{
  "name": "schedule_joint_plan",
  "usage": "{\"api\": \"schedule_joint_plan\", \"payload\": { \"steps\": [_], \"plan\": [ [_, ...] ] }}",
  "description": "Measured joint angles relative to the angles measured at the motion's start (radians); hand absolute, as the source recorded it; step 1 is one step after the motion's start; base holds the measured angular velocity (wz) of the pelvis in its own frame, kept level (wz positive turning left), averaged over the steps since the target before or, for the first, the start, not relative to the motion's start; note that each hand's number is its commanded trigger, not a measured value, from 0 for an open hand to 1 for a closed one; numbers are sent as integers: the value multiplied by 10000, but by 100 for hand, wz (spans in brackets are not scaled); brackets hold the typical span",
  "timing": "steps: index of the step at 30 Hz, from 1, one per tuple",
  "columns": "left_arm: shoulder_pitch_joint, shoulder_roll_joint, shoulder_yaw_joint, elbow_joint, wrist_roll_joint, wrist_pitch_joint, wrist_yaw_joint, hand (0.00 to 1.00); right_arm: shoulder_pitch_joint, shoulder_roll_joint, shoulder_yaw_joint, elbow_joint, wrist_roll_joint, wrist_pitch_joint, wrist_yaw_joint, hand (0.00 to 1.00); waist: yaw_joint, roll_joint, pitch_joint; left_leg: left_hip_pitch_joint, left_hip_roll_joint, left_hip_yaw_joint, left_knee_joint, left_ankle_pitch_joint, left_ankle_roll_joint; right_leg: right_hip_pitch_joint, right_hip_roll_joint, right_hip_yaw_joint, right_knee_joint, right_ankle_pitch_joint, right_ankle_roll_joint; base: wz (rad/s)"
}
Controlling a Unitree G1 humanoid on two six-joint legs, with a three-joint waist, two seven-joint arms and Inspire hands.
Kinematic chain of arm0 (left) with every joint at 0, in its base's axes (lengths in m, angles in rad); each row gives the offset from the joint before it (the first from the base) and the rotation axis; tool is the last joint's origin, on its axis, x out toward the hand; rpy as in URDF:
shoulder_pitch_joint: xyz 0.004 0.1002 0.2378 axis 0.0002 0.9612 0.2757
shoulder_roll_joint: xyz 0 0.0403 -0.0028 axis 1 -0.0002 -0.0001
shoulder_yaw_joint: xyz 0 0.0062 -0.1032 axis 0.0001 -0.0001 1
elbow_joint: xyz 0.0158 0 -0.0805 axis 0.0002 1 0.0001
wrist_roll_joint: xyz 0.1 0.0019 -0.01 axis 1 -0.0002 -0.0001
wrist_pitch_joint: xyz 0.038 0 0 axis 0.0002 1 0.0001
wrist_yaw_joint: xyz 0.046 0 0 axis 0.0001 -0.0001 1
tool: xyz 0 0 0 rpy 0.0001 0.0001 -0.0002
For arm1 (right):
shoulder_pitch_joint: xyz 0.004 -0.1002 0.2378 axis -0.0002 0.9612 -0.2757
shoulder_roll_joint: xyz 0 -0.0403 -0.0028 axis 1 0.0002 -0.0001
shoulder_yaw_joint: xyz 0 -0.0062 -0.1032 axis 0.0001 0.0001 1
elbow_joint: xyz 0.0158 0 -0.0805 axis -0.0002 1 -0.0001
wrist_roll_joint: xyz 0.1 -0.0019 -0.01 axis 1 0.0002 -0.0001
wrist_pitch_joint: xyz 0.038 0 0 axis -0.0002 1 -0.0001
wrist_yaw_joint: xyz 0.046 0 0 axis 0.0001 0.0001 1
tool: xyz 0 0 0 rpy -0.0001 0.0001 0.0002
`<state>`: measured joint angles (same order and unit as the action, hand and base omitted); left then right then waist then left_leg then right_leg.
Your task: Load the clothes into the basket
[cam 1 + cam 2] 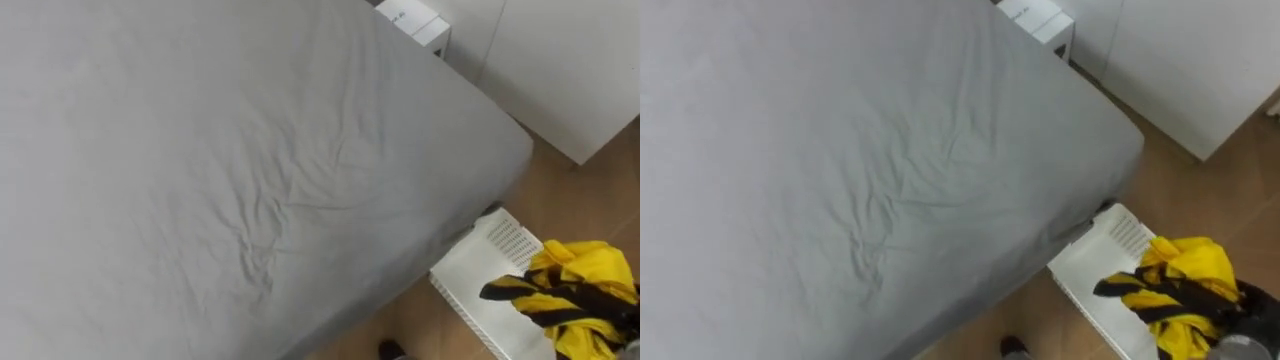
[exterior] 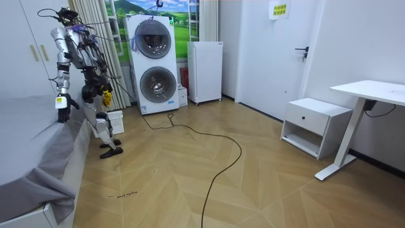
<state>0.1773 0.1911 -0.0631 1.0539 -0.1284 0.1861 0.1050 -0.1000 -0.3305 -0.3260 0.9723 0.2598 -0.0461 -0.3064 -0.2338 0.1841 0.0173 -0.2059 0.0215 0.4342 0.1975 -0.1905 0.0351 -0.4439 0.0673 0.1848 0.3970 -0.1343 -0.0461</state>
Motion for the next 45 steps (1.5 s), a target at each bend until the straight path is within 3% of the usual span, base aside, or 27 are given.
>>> {"api": "schedule_joint_plan", "payload": {
  "steps": [4, 18, 31, 32, 33, 38, 39, 41, 43, 45],
  "plan": [
    [-173, 120, -327, 48, -12, -56, 13, 0, -95, -21, 90, 471, 205, -319, -2, 0, 232, 4, -3, -141, -16, -15, 17, 8, -3, -132, -1, -31, -28, -7, -13, 3],
    [-194, 162, -354, 96, -13, -327, -6, 0, -31, -206, -221, 1128, 207, -861, -14, 0, 191, -77, 43, -84, -20, -46, 42, 17, -17, 14, -136, -231, -24, -211, 10, 6],
    [-43, 323, -358, -46, 8, -353, -155, 0, 468, -207, 1, 1127, 834, -864, 423, 0, 232, -279, 30, 474, 26, -267, 57, 17, -17, 823, -149, -450, -397, -249, 20, 7],
    [-22, 334, -248, -47, 28, -359, -258, 0, 564, -206, -4, 1127, 835, -858, 536, 0, 289, -312, 38, 603, 38, -267, 25, 16, -18, 981, -154, -492, -452, -254, 15, 10],
    [34, 335, -129, -49, 32, -439, -324, 0, 646, -204, -7, 1127, 836, -856, 633, 0, 330, -425, 100, 720, 52, -264, 0, 17, -18, 1137, -167, -556, -525, -251, 15, 8],
    [250, 338, -90, -321, 34, -522, -340, 0, 1161, 35, 126, 1127, 828, -845, 816, 0, 536, -642, 51, 1286, 41, -316, -120, 17, -19, 1811, -253, -894, -709, -282, -24, 15],
    [288, 356, -96, -320, 51, -599, -328, 0, 1267, 143, 351, 1128, 845, -842, 906, 0, 589, -723, 9, 1371, 39, -411, -117, 17, -19, 1916, -282, -980, -723, -314, -36, 21],
    [277, 351, -90, -320, 190, -717, -308, 0, 1420, 279, 600, 1136, 765, -817, 1168, 0, 604, -825, 25, 1504, 21, -701, -121, 16, -19, 2174, -323, -1148, -833, -341, -18, 31],
    [278, 346, -91, -348, 440, -817, -282, 0, 1614, 481, 771, 1136, 647, -695, 1262, 0, 781, -920, -43, 1641, 27, -849, -128, 16, -19, 2458, -319, -1257, -1025, -308, 12, 29],
    [294, 334, -10, -429, 609, -851, -263, 0, 1749, 819, 1277, 1144, 911, -466, 1530, 0, 1066, -1079, -108, 1902, 44, -998, -187, 15, -22, 2929, -340, -1632, -1426, -173, -6, 18]
  ]
}}
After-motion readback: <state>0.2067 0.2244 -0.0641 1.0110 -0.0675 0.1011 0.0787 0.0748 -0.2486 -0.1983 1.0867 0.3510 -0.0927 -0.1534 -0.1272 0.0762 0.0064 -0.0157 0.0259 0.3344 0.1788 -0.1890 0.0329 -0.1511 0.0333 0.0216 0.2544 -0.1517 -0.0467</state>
